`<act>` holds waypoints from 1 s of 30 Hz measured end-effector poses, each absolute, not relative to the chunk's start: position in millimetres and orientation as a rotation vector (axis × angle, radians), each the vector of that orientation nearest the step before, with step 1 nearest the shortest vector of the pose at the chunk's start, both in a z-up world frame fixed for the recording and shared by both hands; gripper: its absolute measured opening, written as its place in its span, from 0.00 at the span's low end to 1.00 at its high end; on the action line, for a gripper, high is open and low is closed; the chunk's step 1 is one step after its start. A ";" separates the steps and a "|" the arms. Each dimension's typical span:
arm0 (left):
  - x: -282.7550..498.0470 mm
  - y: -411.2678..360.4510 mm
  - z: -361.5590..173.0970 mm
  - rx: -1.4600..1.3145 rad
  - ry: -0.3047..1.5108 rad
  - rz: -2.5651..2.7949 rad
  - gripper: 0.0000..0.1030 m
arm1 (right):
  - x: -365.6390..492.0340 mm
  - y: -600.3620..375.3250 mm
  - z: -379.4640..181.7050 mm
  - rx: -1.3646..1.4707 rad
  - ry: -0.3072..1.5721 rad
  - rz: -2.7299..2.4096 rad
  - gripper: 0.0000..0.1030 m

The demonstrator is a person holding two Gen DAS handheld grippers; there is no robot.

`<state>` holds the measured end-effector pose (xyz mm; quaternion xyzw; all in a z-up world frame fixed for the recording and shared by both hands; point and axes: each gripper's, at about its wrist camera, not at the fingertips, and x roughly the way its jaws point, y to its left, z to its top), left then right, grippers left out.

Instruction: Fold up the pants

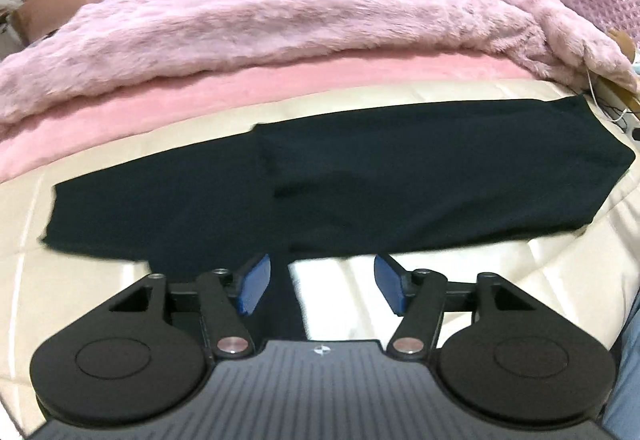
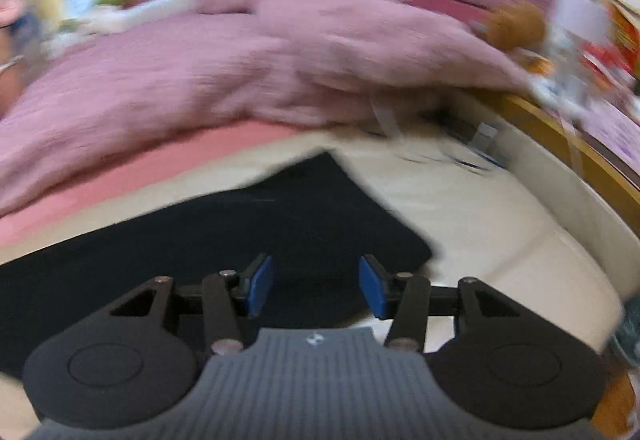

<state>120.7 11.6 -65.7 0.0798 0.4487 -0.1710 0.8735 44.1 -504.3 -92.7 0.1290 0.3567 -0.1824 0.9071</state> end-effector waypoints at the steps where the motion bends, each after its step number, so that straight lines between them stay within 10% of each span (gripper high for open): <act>1: 115.9 19.7 -67.3 0.162 0.942 -0.350 0.70 | 45.7 -487.0 -89.2 0.251 0.734 -0.320 0.43; 17: 69.7 29.0 -124.2 0.201 1.050 -0.365 0.68 | 95.9 -261.6 -143.1 -0.112 0.859 0.189 0.27; 20: 68.3 31.0 -132.3 0.225 1.052 -0.352 0.57 | 95.4 -255.6 -149.6 -0.140 0.873 0.197 0.27; 24: 70.0 40.2 -127.0 0.192 1.052 -0.357 0.04 | 89.9 -253.2 -151.8 -0.160 0.878 0.202 0.27; 30: 84.5 67.3 -86.5 0.110 0.962 -0.323 0.03 | 96.9 -264.6 -150.6 -0.180 0.872 0.179 0.27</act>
